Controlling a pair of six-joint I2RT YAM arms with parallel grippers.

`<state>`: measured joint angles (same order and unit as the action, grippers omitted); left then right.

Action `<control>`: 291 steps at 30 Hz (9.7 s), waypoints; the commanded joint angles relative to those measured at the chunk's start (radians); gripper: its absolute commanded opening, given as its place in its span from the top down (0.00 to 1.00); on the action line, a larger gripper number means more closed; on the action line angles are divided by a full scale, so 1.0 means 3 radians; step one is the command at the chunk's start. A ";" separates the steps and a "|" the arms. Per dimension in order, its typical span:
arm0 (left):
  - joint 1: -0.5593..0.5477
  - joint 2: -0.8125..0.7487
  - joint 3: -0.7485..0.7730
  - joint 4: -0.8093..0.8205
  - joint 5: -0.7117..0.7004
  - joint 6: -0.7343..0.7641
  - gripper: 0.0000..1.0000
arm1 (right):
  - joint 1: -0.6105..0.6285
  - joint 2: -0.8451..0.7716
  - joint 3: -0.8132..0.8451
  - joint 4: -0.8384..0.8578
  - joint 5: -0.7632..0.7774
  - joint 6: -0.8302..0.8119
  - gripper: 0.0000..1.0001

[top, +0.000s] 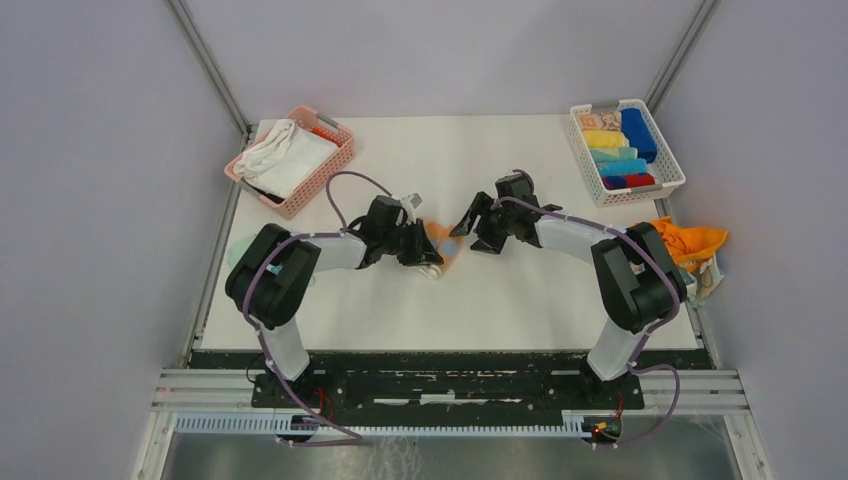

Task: Roll the towels
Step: Roll the towel at the center of the board.

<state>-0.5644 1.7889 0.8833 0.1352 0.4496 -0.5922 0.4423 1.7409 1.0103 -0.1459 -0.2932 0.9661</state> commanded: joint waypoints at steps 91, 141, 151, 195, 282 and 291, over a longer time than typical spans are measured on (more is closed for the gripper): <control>-0.1821 0.0594 0.0675 -0.1013 -0.3899 0.1622 0.59 | 0.0233 0.0766 0.1173 -0.1328 0.0510 -0.0378 0.93; 0.0103 0.0103 -0.0281 0.0094 0.0120 -0.0439 0.57 | 0.0308 0.0814 0.1147 -0.1249 0.0805 -0.0014 0.64; -0.0789 -0.0891 0.0023 -0.0831 -0.1885 0.0268 0.25 | 0.0359 0.0902 0.1245 -0.1506 0.0921 -0.0088 0.84; -0.0667 -0.0758 -0.0651 0.0102 -0.1255 -0.0051 0.67 | 0.0364 0.0225 0.0991 -0.0771 0.0400 -0.0165 0.40; -0.0944 -0.0315 -0.0122 -0.0657 -0.1970 0.0459 0.63 | 0.0380 0.0494 0.1123 -0.0941 0.0525 -0.0119 0.60; -0.0370 -0.0374 -0.0479 -0.0140 -0.0817 -0.0138 0.65 | 0.0295 0.0077 0.0524 -0.0108 0.0351 0.0074 0.31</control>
<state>-0.7246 1.6516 0.8127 0.0826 -0.0170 -0.4744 0.5449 1.8469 1.2388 -0.3367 -0.1478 0.9577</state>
